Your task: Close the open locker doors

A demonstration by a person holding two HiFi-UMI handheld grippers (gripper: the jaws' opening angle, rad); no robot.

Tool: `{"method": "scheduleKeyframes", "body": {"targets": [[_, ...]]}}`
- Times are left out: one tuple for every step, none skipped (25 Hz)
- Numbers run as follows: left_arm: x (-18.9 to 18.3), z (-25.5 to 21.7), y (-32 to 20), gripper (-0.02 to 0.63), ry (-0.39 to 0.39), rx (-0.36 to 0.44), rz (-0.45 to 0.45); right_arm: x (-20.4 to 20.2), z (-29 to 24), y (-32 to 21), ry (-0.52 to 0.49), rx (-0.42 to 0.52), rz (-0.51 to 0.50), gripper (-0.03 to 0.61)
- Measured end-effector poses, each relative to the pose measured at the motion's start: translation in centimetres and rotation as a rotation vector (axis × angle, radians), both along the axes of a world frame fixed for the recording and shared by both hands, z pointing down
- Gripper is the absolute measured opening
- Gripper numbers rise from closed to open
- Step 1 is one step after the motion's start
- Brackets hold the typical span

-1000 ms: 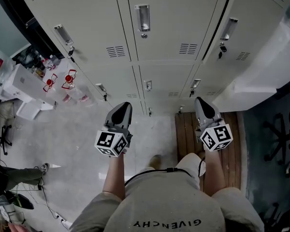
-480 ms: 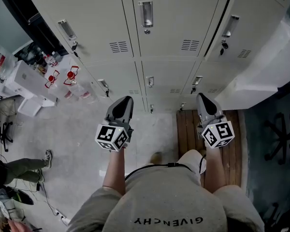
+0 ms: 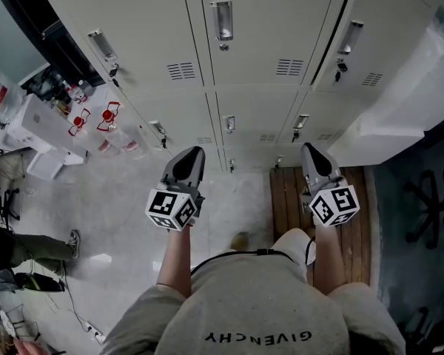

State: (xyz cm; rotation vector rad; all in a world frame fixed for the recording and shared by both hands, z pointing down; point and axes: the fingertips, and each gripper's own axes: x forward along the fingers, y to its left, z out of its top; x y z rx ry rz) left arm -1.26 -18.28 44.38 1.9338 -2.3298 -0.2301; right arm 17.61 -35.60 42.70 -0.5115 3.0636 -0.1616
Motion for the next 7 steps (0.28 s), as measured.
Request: {"method": "scheduleKeyframes", "body": {"targets": [[0.0,0.03,0.02,0.017,0.0,-0.001,0.001,0.05,-0.05,-0.03,-0.006,-0.007,0.002,-0.002],[0.0,0.08,0.04,0.017,0.001,-0.003,0.003,0.09,-0.05,-0.06,-0.01,-0.012,0.005,-0.002],[-0.02,0.16,0.05,0.017,0.002,-0.005,0.004,0.11,-0.01,-0.09,-0.011,-0.015,0.007,-0.002],[-0.04,0.24,0.06,0.017,0.003,-0.006,0.004,0.13,0.05,-0.11,-0.011,-0.016,0.008,-0.002],[-0.05,0.31,0.05,0.017,0.004,-0.006,0.005,0.14,0.14,-0.12,-0.009,-0.016,0.008,-0.002],[-0.06,0.37,0.04,0.017,0.005,-0.007,0.005,0.15,0.23,-0.14,-0.008,-0.017,0.008,-0.002],[-0.06,0.43,0.03,0.017,0.006,-0.008,0.005,0.16,0.33,-0.15,-0.006,-0.017,0.008,-0.002]]}}
